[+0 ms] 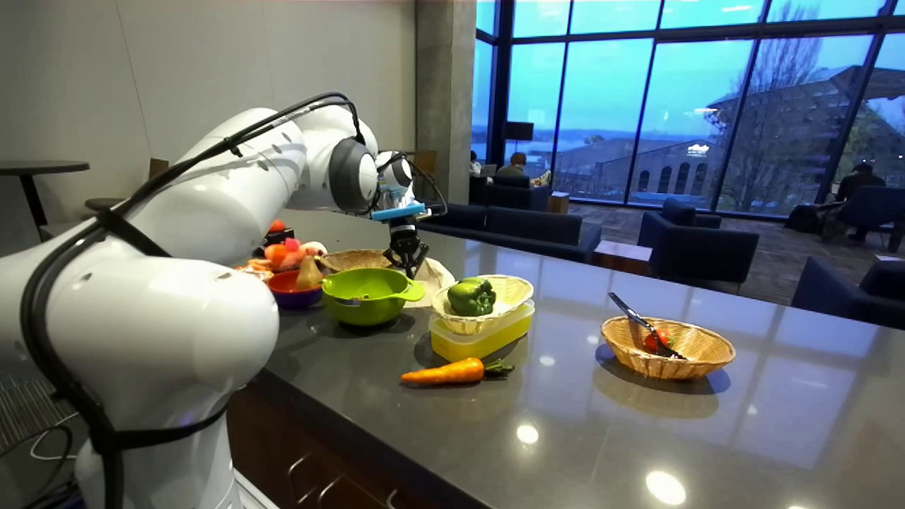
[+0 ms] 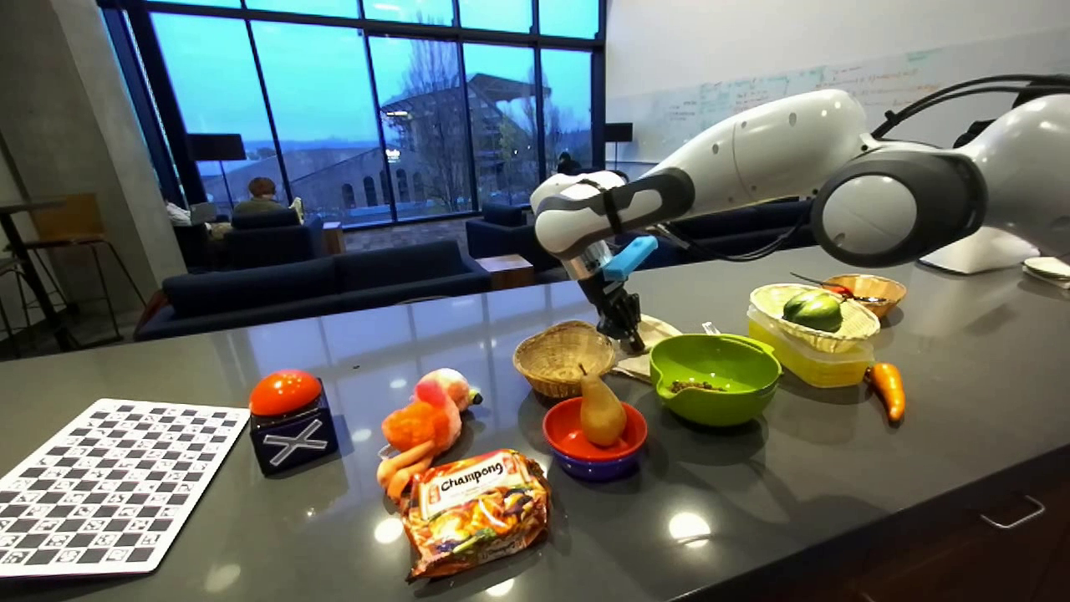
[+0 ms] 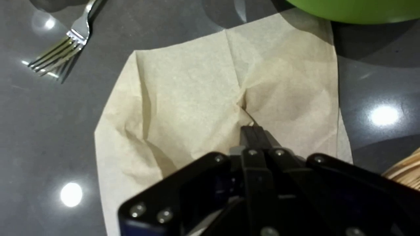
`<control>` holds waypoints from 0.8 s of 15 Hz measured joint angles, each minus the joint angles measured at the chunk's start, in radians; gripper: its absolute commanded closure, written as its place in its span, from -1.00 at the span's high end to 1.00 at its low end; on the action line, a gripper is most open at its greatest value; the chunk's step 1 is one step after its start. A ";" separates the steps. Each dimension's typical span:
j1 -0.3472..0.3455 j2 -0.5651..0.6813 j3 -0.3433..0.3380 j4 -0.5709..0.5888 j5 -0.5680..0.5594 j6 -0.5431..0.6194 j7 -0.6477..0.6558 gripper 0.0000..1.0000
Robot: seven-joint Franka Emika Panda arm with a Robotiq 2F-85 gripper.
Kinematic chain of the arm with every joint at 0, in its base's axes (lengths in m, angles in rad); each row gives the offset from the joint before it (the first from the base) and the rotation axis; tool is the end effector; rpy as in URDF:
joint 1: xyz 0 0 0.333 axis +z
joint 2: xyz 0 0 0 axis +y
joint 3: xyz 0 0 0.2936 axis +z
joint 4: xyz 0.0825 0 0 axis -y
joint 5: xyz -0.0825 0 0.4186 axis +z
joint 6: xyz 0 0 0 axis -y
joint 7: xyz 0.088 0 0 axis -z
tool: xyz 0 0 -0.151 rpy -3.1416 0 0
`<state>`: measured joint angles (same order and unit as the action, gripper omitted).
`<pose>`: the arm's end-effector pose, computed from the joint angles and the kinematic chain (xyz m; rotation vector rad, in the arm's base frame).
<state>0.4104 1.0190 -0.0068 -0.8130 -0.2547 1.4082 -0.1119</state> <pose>0.6947 0.2538 0.2198 2.6743 0.7263 -0.5355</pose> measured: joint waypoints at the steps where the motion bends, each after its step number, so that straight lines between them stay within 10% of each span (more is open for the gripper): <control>1: 0.000 0.000 0.000 0.002 0.000 -0.001 -0.002 -1.00; 12: -0.159 0.000 -0.018 0.039 0.033 -0.004 -0.001 -1.00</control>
<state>0.2516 1.0191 -0.0243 -0.7744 -0.2219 1.4043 -0.1129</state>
